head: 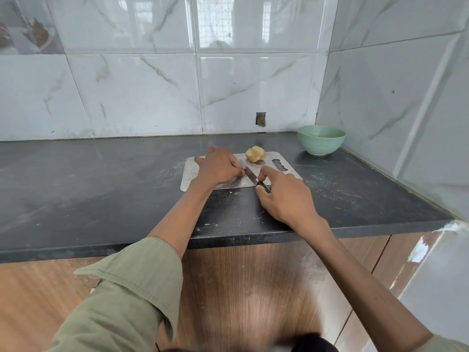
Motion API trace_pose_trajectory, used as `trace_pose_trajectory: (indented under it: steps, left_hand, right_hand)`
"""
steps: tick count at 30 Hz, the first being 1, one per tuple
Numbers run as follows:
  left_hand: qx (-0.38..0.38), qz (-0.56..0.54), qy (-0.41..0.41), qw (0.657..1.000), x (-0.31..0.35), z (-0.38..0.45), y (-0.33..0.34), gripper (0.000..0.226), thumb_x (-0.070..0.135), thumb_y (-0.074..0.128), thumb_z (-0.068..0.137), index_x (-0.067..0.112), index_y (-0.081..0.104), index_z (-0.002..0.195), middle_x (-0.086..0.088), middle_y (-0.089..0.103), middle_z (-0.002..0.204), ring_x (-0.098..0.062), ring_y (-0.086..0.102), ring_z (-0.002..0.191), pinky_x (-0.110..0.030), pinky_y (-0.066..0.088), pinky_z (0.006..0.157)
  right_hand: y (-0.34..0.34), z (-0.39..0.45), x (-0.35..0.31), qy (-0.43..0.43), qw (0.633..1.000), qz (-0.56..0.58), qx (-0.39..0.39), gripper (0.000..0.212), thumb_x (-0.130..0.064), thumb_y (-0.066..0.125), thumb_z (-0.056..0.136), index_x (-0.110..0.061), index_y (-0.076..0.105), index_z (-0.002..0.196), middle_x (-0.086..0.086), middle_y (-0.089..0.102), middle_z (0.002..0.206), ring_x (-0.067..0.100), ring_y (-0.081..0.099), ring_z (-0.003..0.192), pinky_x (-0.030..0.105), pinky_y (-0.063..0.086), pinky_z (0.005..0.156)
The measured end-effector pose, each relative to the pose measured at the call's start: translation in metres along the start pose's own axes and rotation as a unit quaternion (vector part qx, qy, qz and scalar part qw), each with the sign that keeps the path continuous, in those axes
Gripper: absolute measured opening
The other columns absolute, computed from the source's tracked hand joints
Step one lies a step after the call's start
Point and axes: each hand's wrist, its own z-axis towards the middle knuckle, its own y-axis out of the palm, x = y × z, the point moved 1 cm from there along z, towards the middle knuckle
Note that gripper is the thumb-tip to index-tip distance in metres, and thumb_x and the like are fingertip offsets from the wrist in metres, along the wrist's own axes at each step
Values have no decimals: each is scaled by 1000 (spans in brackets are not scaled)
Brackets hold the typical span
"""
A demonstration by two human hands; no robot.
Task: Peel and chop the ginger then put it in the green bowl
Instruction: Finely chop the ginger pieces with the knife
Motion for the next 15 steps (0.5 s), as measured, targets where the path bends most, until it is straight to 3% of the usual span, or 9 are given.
trace_pose_trajectory:
  steps: [3,7,10,15]
  left_hand:
    - [-13,15,0,1000,-2,3,-1,16,34,82,78,39,78,63,25,69,82,-19,44,127,-55,35,105]
    - [-9,12,9,1000,-3,0,-2,43,39,82,78,66,62,51,26,70,85,-21,46,127,-56,37,105]
    - [4,28,-2,1000,-1,-4,-2,32,43,81,81,52,67,53,22,68,89,-23,42,129,-62,29,109]
    - [-2,26,-10,1000,1,-5,-4,13,41,80,82,39,78,69,31,54,75,-22,41,131,-62,26,111]
  right_hand:
    - [3,9,-1,3,1000,-2,-1,16,-36,53,96,-31,58,111,7,67,103,35,60,100,37,35,72]
    - [16,21,-13,-14,1000,-13,8,17,-33,51,96,-25,56,111,10,67,103,37,61,98,37,34,70]
    - [16,18,-12,-9,1000,-6,17,20,-35,52,95,-26,56,113,11,67,104,37,62,99,38,35,71]
    - [2,-3,0,3,1000,-2,10,18,-40,53,95,-34,57,112,5,68,95,34,61,96,38,39,72]
